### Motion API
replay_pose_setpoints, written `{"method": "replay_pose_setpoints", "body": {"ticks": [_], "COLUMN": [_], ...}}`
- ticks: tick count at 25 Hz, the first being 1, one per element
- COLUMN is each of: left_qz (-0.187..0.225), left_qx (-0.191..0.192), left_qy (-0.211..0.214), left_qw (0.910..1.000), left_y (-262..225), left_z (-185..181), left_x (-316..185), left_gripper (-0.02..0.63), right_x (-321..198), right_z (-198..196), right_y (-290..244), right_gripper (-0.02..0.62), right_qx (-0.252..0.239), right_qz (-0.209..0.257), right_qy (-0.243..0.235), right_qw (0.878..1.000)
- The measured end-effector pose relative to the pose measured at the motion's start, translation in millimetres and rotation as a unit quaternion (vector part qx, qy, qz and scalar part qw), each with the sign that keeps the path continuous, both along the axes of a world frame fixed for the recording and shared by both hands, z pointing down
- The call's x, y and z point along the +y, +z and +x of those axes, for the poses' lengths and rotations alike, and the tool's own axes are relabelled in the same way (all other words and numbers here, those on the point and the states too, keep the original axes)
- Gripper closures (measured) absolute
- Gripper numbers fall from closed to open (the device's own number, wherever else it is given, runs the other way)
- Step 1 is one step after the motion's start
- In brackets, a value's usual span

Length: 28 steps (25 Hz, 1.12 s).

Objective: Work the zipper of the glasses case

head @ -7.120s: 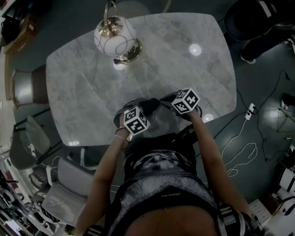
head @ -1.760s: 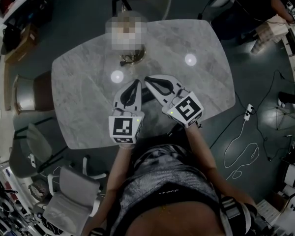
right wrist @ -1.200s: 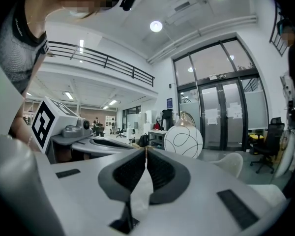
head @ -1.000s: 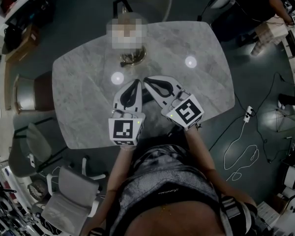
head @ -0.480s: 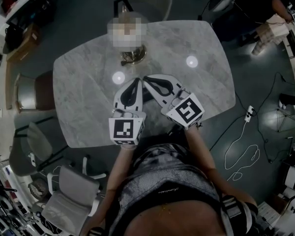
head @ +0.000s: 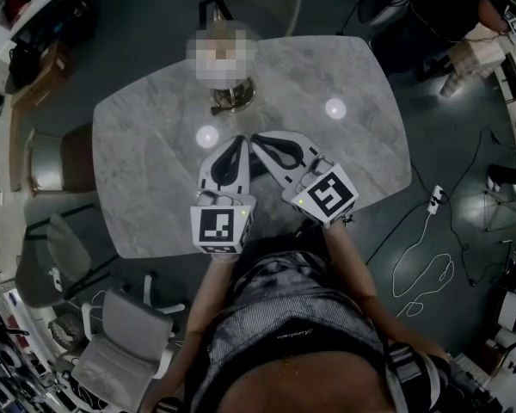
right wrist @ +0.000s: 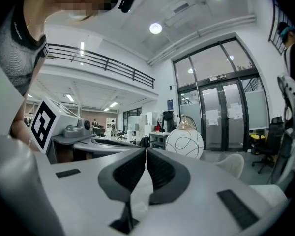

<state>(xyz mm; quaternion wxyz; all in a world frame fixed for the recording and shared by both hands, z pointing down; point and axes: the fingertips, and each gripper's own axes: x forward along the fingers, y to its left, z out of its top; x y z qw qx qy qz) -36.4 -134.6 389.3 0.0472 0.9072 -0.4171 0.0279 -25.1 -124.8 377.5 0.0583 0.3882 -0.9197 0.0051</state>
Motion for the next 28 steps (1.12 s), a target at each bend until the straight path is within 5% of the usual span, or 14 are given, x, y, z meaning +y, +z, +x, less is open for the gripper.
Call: {"method": "replay_pose_setpoints", "body": {"ticks": [28], "left_qz": [-0.009], "left_qx": [0.003], "left_qy": [-0.006], "left_qw": [0.9999], "left_y": [5.0], "left_z": [-0.5], "left_x": [-2.4], "left_gripper": [0.598], "right_x": [-0.2], "right_z": [1.3], "right_y": [5.2], "right_gripper": [0.532], "right_qx": [0.0], "right_qz": [-0.01], "right_qy": [-0.001], "right_qw": [1.0]}}
